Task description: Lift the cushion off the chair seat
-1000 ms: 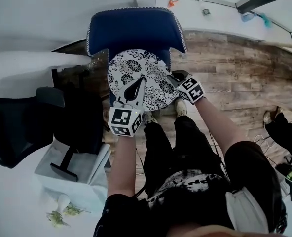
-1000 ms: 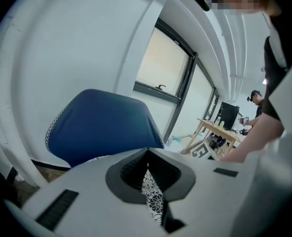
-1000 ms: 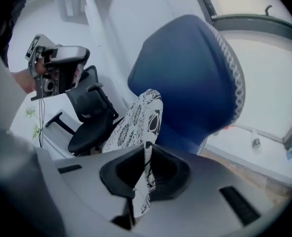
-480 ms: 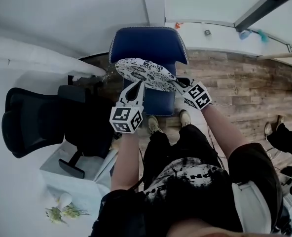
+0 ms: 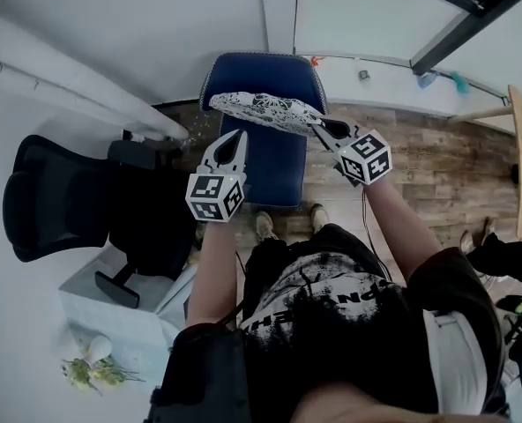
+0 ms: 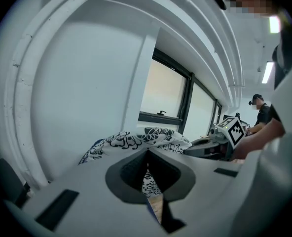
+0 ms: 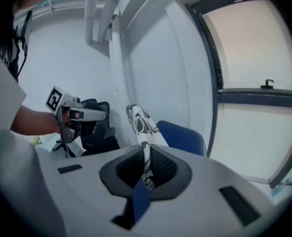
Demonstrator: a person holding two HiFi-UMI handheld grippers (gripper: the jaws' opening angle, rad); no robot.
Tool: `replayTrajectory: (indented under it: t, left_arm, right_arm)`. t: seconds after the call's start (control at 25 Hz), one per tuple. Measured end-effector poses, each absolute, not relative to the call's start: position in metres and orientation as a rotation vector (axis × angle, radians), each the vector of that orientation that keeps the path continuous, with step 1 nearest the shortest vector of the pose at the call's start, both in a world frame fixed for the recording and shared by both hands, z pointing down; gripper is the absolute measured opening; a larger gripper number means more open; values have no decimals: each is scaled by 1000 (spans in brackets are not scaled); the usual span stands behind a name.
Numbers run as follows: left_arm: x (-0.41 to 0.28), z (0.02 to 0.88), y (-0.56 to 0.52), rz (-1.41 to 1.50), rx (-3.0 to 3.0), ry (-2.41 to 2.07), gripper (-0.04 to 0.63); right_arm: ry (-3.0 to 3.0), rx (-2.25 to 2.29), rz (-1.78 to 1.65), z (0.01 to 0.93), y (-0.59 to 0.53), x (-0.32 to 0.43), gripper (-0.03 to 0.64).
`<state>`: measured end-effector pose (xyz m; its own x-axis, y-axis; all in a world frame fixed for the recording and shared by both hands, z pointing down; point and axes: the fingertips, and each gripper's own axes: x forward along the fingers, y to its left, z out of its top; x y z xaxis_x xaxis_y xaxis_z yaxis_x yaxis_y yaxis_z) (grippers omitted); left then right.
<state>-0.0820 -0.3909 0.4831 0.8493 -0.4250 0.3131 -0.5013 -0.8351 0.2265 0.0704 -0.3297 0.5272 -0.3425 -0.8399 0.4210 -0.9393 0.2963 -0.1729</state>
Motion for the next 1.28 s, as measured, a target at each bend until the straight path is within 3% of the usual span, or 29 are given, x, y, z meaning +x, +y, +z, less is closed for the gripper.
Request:
replayTrajectory:
  t: [0.64,1.28]
  left_arm:
    - [-71,421,-382,307,2884,-762,12]
    - [-53,414,-373,318,2921,-757,12]
  right_arm:
    - [-2493,1780,196,396,-316,87,28]
    - [-2486,1844,124,385,-304,109,28]
